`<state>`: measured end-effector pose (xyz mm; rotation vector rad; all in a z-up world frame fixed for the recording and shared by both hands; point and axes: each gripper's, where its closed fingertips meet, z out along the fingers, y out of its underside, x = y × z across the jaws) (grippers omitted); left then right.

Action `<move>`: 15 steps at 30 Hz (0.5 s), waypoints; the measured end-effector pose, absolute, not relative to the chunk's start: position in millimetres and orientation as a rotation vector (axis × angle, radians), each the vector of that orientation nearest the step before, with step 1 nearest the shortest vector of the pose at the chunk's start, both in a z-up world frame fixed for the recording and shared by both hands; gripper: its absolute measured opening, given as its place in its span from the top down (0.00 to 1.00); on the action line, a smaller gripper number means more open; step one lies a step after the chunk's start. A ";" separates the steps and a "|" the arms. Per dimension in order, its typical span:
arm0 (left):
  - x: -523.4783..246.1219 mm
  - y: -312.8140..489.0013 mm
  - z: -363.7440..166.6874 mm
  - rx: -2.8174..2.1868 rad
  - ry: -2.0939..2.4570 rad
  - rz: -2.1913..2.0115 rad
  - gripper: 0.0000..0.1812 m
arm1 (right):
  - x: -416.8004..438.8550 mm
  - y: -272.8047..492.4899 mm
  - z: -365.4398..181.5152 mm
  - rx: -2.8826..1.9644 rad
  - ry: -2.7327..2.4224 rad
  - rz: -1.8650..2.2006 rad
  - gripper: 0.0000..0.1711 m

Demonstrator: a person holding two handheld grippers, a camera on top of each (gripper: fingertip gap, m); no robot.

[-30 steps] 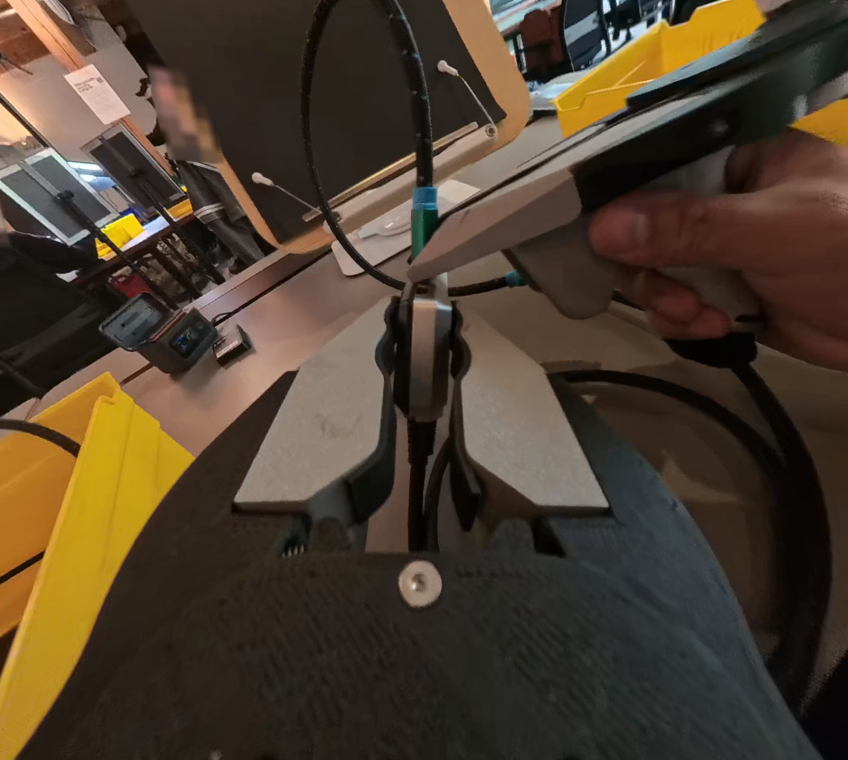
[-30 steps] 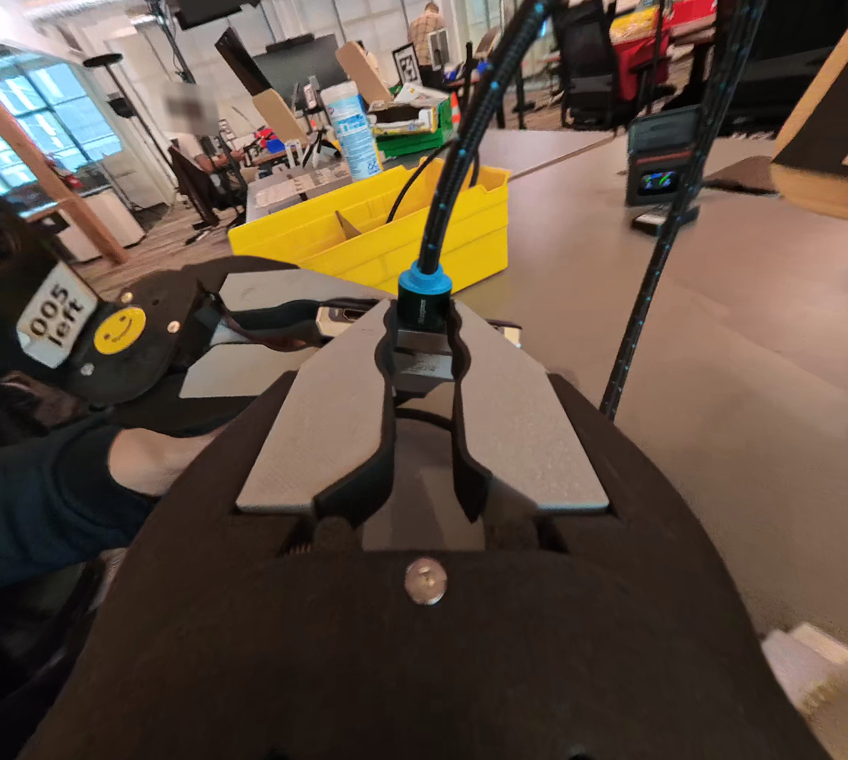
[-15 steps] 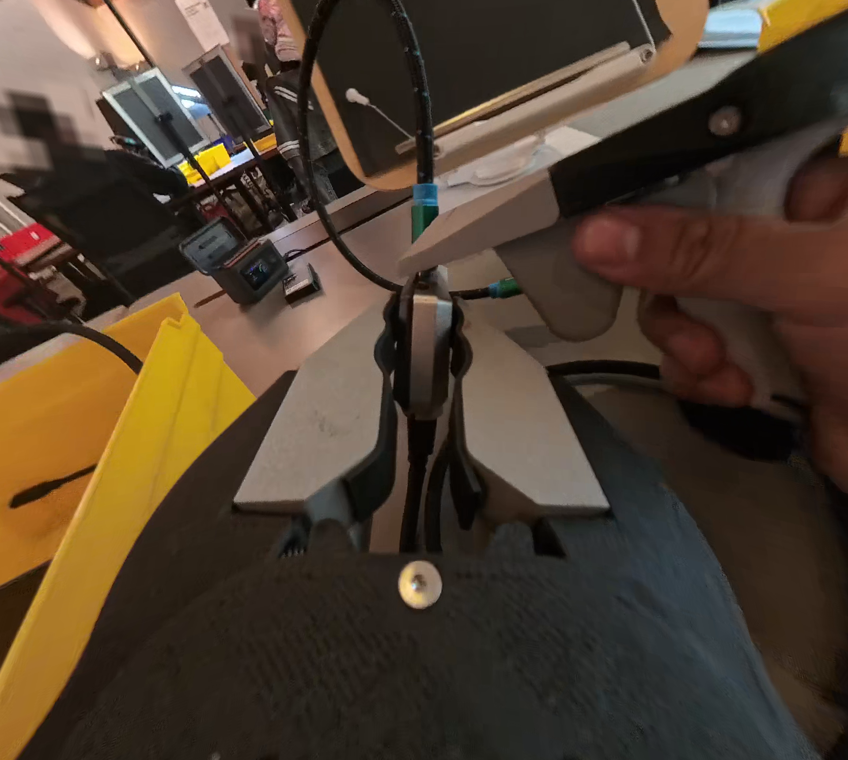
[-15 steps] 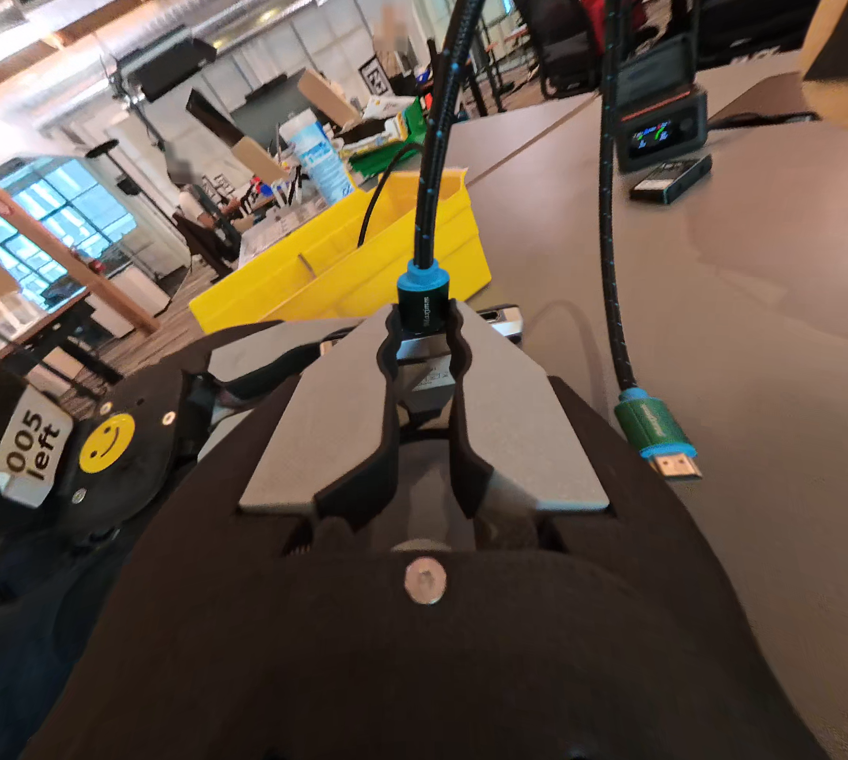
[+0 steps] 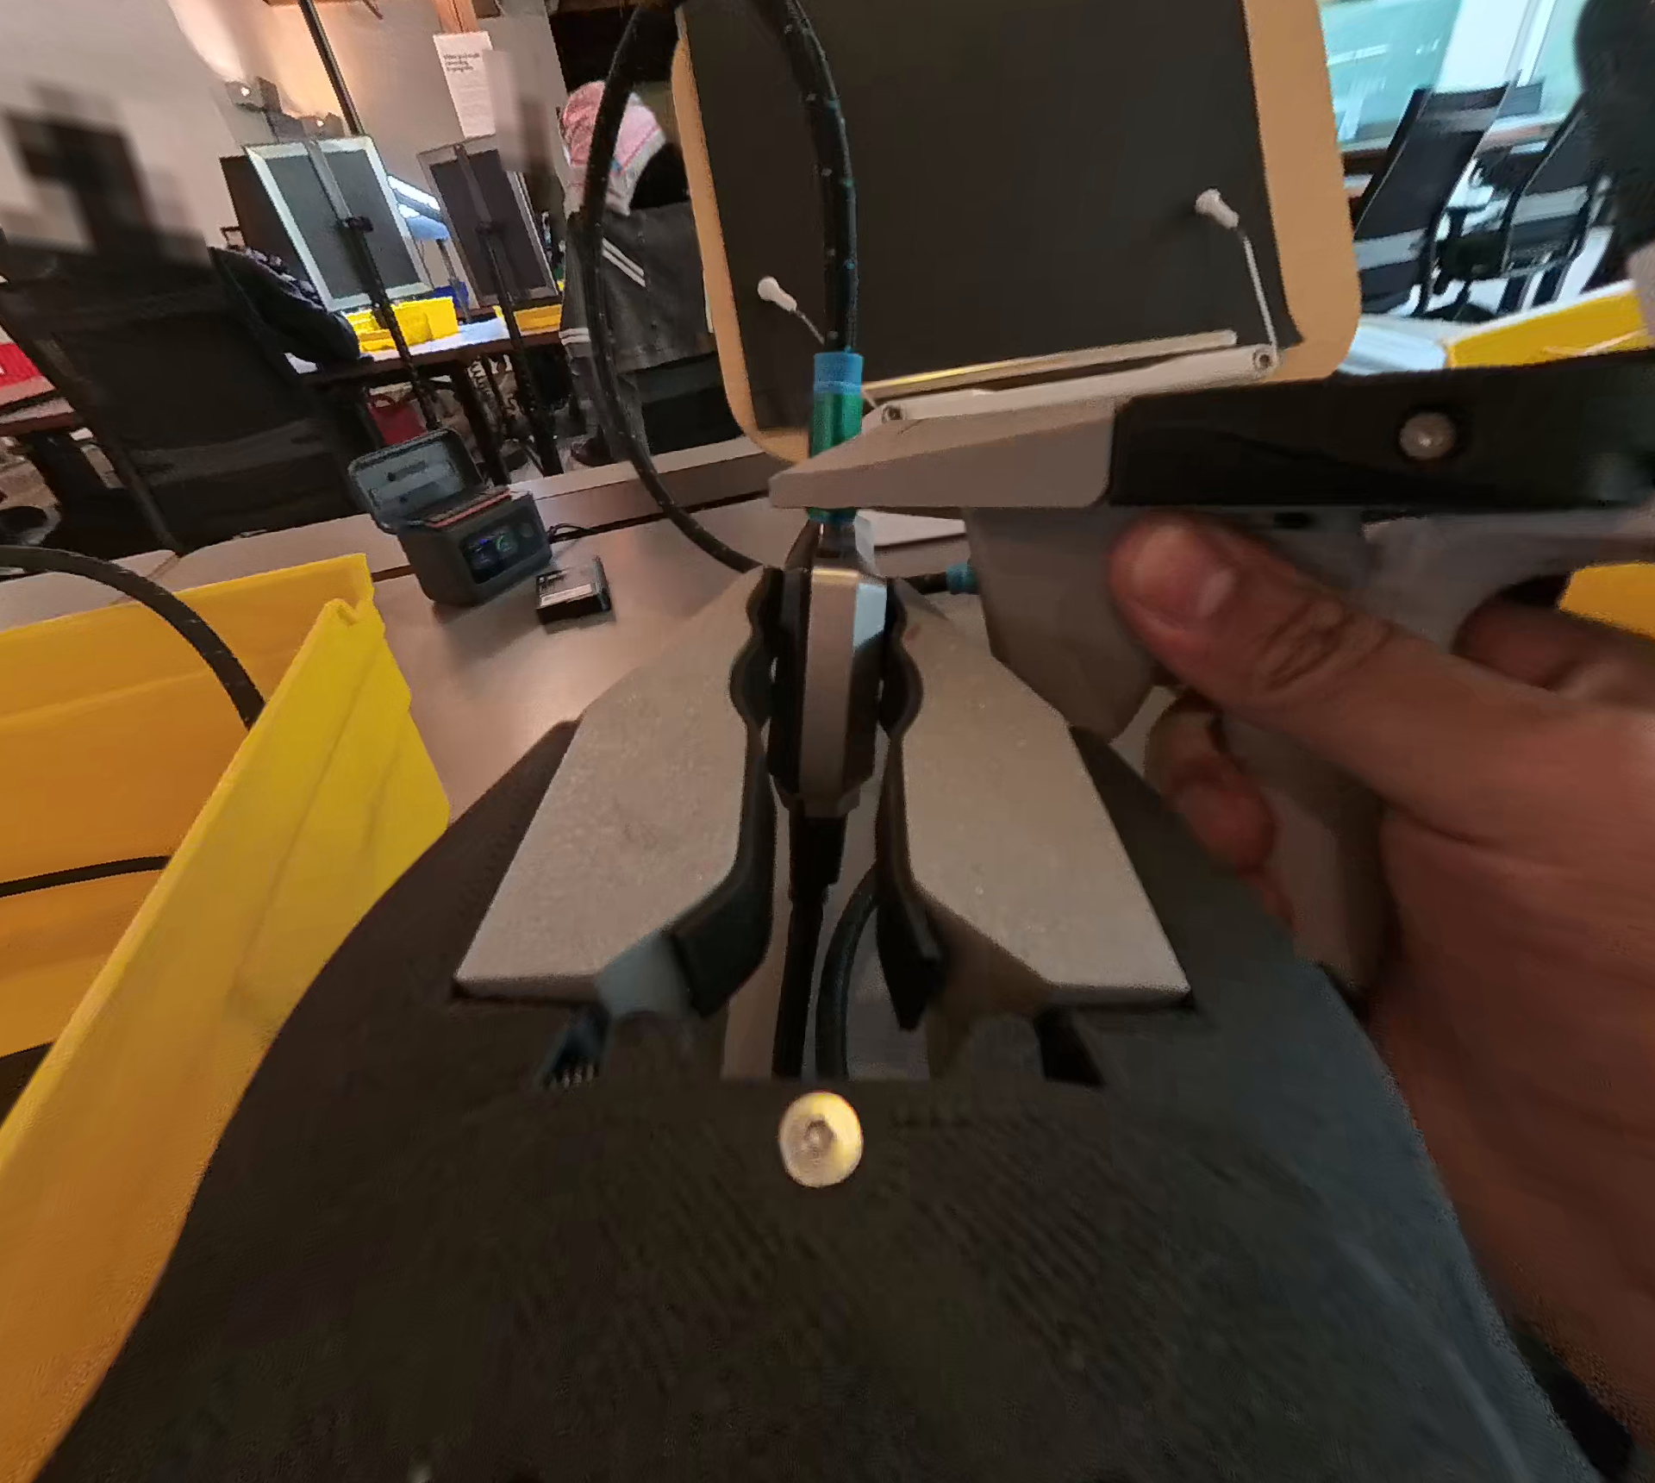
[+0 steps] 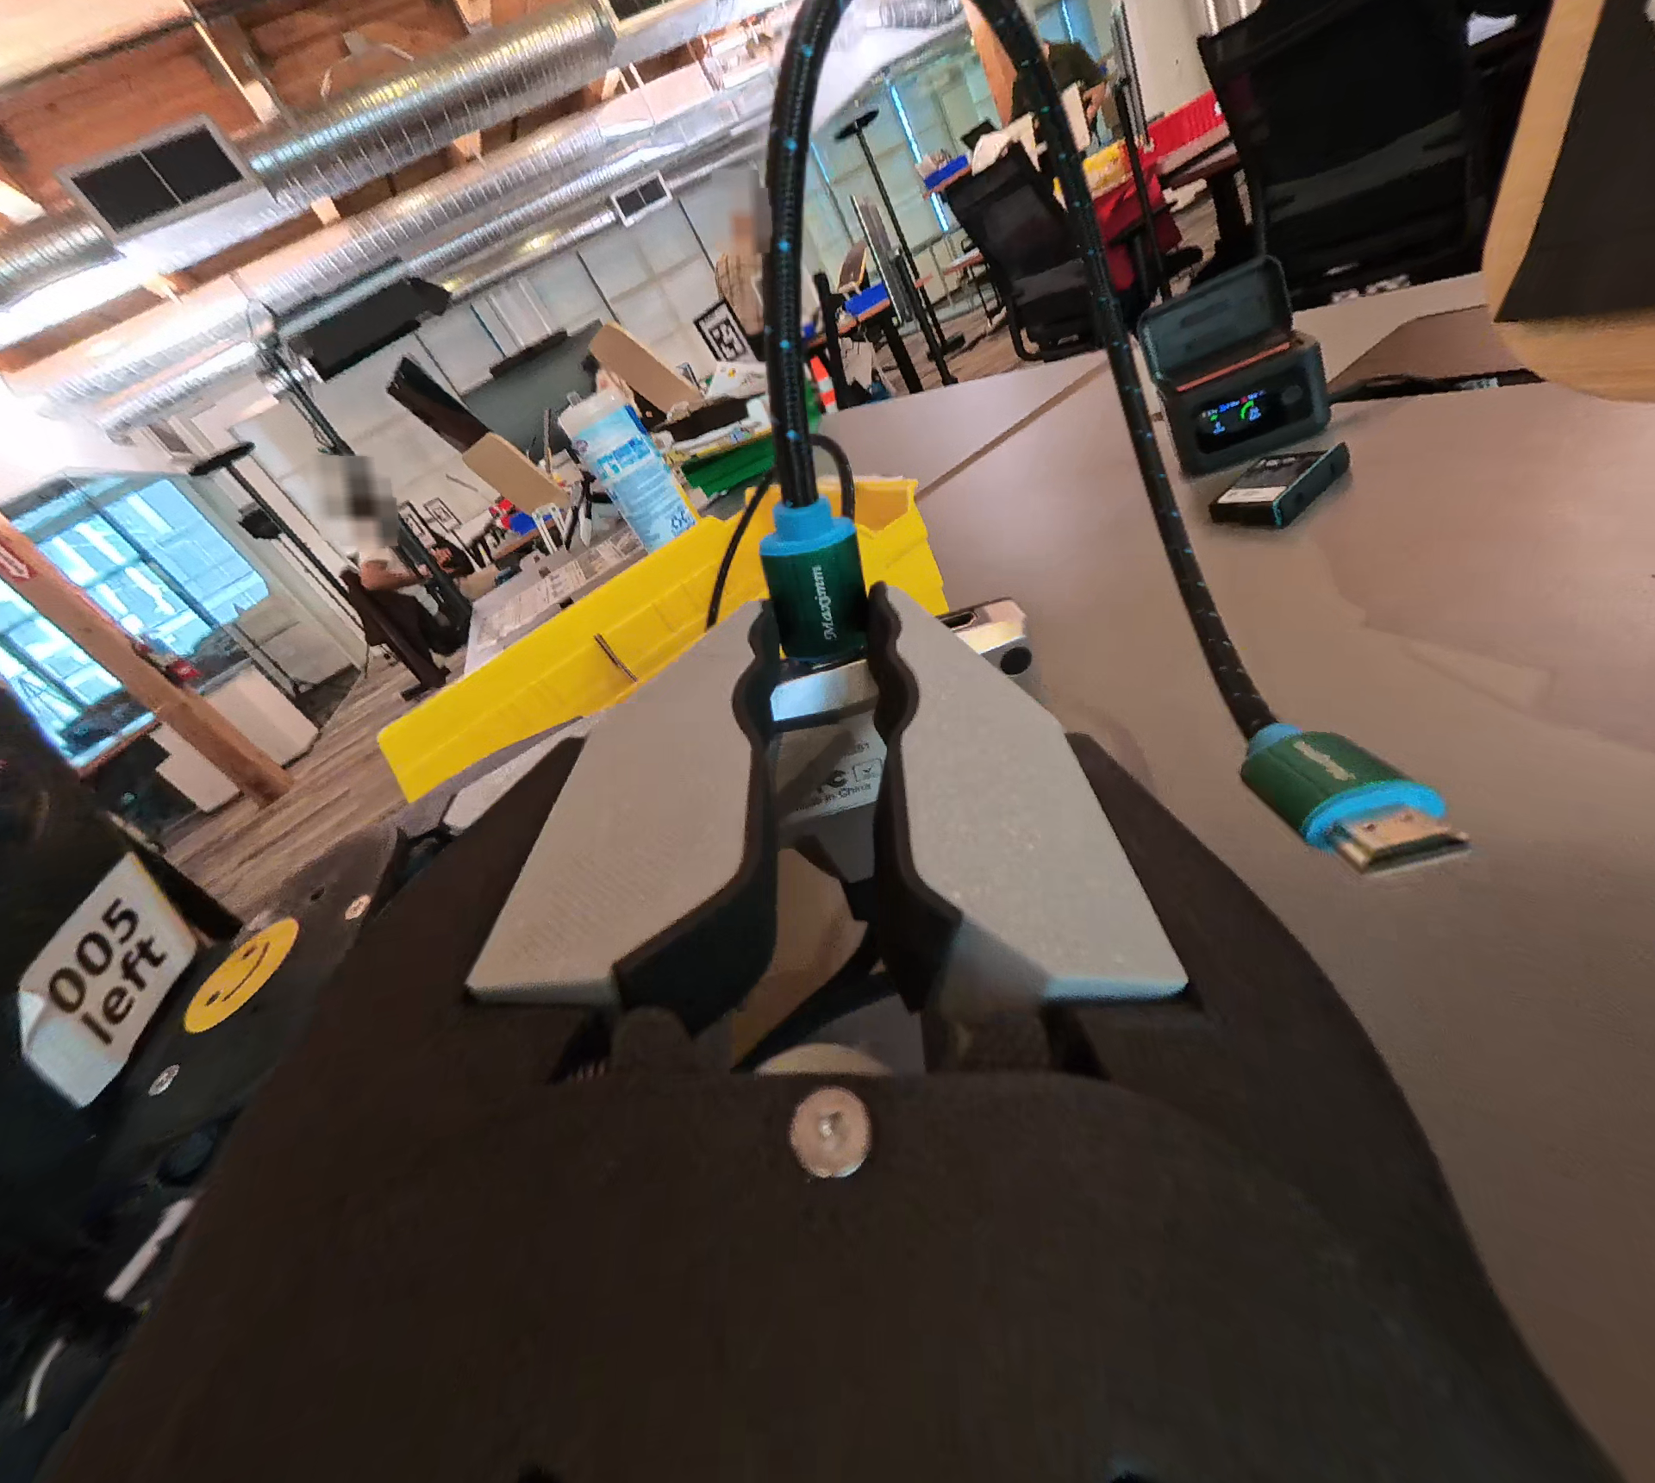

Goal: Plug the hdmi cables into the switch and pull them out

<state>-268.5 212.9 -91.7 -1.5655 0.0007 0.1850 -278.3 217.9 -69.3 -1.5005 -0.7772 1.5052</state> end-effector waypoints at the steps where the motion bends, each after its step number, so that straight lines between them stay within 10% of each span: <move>1: -267.1 213.3 -90.5 -1.558 -0.002 0.184 0.90 | -276.9 218.5 -67.8 -1.489 -0.760 1.524 0.91; 15: -232.2 194.5 -83.6 -1.476 0.169 -0.191 0.90 | -245.6 194.5 -60.4 -1.174 -1.326 1.452 0.90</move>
